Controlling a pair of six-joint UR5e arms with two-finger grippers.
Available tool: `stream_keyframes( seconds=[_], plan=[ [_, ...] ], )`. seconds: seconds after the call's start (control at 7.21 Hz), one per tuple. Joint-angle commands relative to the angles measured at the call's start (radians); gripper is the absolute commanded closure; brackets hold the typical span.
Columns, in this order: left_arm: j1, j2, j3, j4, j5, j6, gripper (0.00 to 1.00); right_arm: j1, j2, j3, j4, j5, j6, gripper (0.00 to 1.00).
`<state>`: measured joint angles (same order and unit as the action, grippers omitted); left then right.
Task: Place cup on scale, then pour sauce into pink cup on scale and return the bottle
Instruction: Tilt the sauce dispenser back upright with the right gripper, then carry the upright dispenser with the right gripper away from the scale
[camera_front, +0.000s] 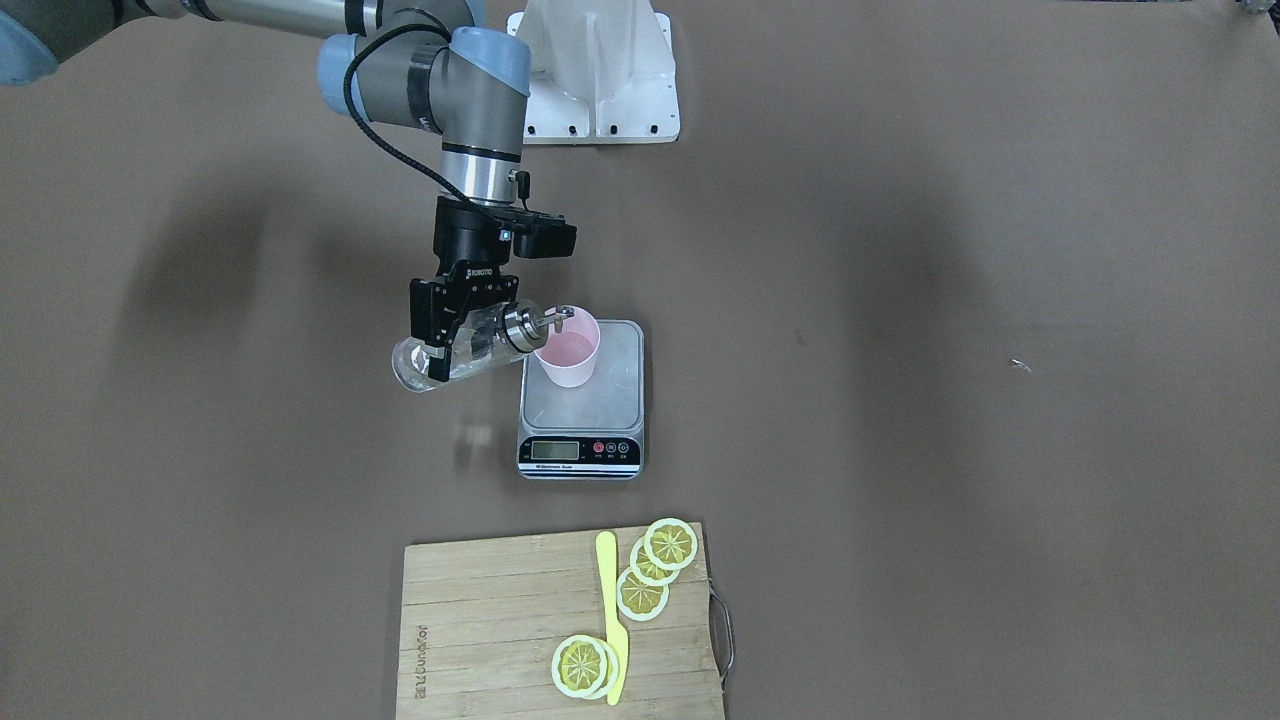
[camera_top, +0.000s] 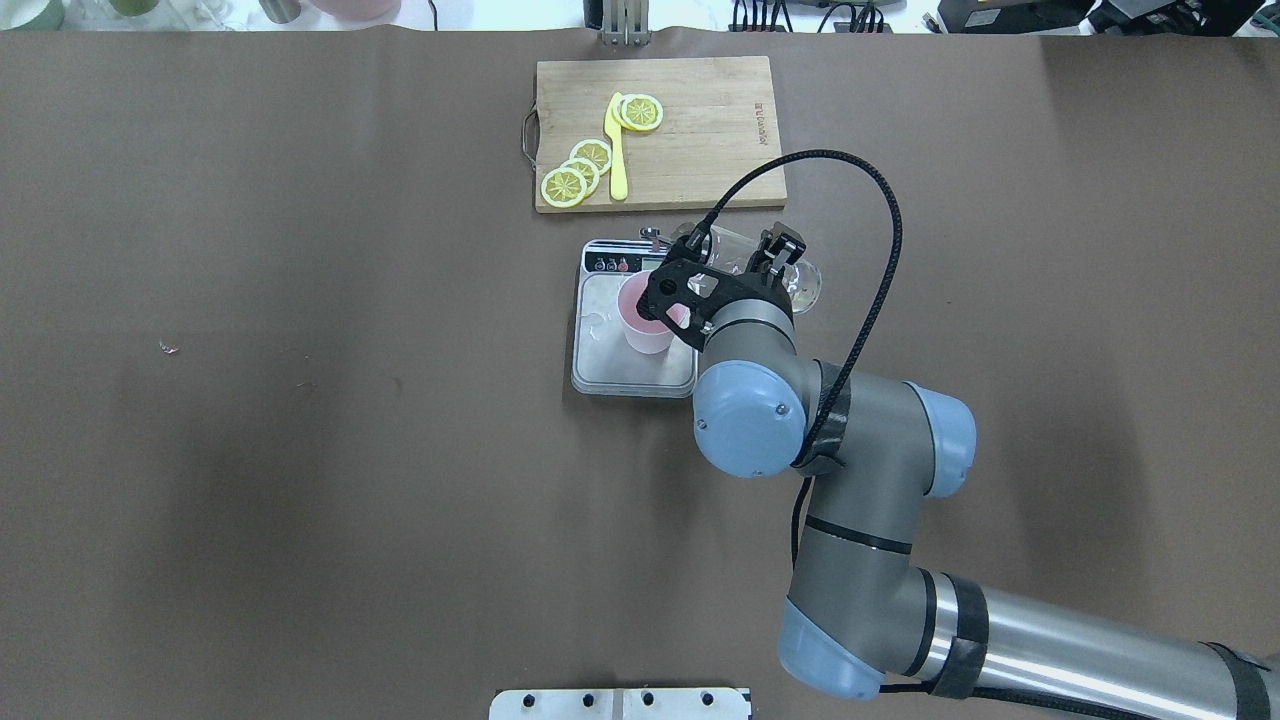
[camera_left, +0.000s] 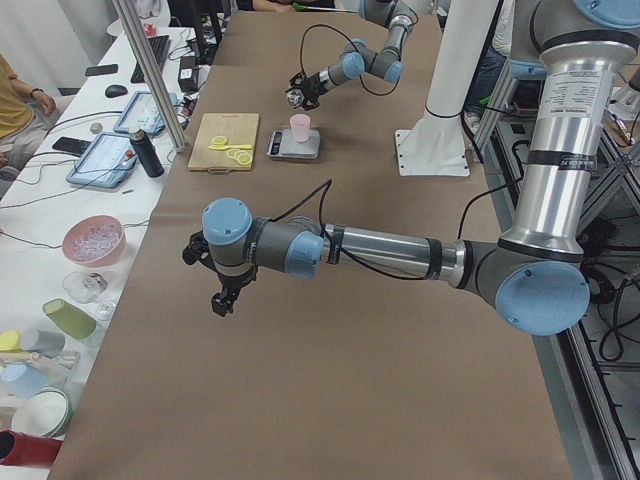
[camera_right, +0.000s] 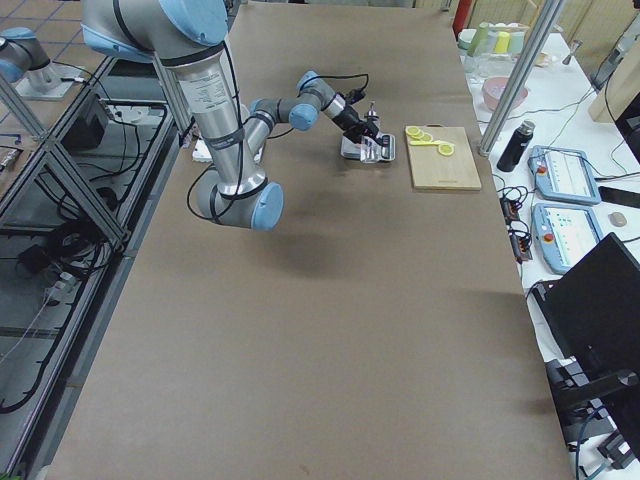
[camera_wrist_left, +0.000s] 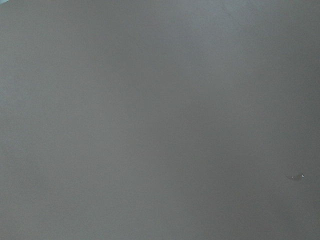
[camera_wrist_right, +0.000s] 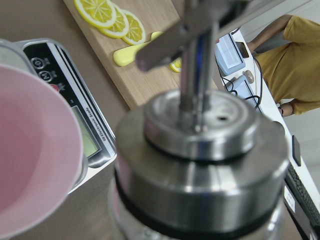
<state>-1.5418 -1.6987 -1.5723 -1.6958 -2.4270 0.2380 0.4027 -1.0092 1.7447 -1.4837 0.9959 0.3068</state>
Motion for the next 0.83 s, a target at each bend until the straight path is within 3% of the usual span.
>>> stream_keyframes(
  seconds=[0.0,0.14,0.28,0.55,0.69],
  plan=[
    [-0.003,-0.015,0.0,-0.001,-0.004,-0.002,0.02,0.072,-0.143,0.185,0.04,0.18,0.017,1.0],
    [-0.003,-0.025,0.0,-0.002,-0.003,-0.002,0.02,0.08,-0.208,0.264,0.042,0.199,0.023,1.0],
    [-0.003,-0.03,-0.002,-0.004,-0.004,-0.002,0.02,0.08,-0.221,0.266,0.077,0.201,0.094,1.0],
    [-0.003,-0.039,-0.005,-0.005,-0.007,0.009,0.02,0.08,-0.288,0.266,0.248,0.223,0.176,1.0],
    [-0.003,-0.054,-0.002,-0.005,-0.007,0.011,0.02,0.08,-0.349,0.259,0.399,0.257,0.24,1.0]
  ],
)
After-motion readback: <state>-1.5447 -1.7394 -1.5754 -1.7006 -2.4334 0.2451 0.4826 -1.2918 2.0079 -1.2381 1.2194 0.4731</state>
